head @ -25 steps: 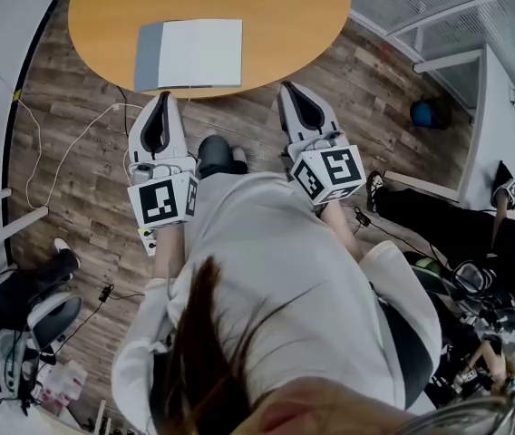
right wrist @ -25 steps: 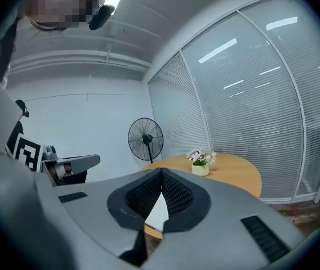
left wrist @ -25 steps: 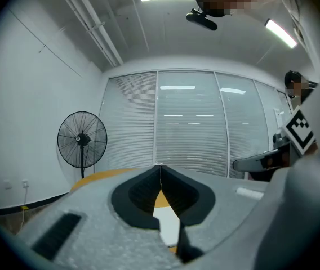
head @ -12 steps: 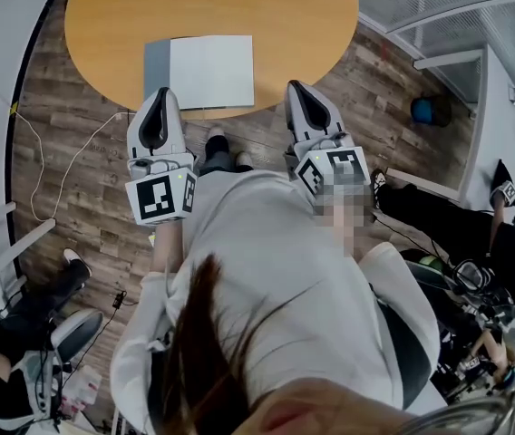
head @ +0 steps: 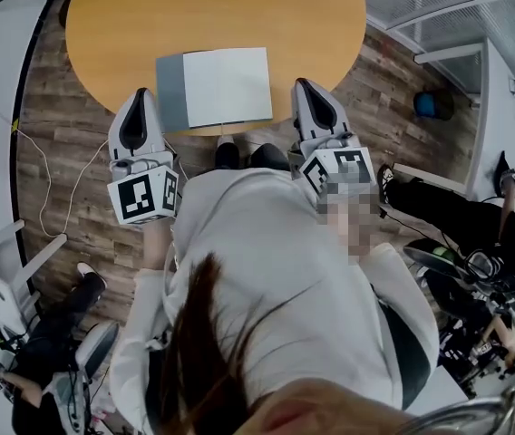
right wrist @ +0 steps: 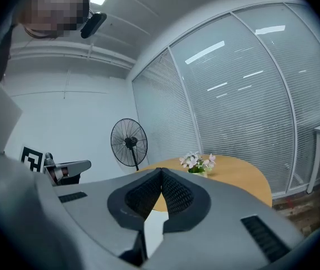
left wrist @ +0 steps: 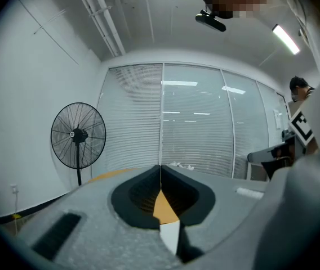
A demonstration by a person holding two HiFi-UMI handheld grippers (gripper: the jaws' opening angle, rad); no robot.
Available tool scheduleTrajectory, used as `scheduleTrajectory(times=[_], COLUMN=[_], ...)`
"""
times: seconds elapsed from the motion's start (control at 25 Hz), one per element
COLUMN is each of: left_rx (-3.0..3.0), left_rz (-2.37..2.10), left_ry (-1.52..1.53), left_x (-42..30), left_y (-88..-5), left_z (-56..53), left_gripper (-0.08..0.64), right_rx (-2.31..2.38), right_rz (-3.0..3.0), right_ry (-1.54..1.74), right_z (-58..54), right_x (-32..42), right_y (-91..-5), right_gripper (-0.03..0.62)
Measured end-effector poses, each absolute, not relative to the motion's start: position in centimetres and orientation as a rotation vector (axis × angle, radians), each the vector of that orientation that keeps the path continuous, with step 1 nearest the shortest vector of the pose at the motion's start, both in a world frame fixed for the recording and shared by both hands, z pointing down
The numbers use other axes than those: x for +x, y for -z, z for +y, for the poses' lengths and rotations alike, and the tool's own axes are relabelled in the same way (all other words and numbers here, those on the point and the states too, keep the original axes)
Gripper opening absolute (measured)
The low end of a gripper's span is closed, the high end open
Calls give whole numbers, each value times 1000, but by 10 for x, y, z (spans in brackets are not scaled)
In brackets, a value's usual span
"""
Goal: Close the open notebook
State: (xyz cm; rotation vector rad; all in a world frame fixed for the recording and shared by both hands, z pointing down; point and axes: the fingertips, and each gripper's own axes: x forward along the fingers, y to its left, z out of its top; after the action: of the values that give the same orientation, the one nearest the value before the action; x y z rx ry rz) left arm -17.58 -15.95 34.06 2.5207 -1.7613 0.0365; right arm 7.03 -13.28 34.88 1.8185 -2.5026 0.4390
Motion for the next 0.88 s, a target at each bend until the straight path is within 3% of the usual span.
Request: scheduleTrajectory(times=[0.88], left_rx=[2521], left_rz=[-1609], left_ry=[-18], left_x=[-169], left_y=[-357], left_z=[-186], left_gripper=[17], right_rx=[1814], right_rz=[-2493], right_ry=[-429], right_z=[-168], right_x=[61], right_y=[-348], right_gripper=[3])
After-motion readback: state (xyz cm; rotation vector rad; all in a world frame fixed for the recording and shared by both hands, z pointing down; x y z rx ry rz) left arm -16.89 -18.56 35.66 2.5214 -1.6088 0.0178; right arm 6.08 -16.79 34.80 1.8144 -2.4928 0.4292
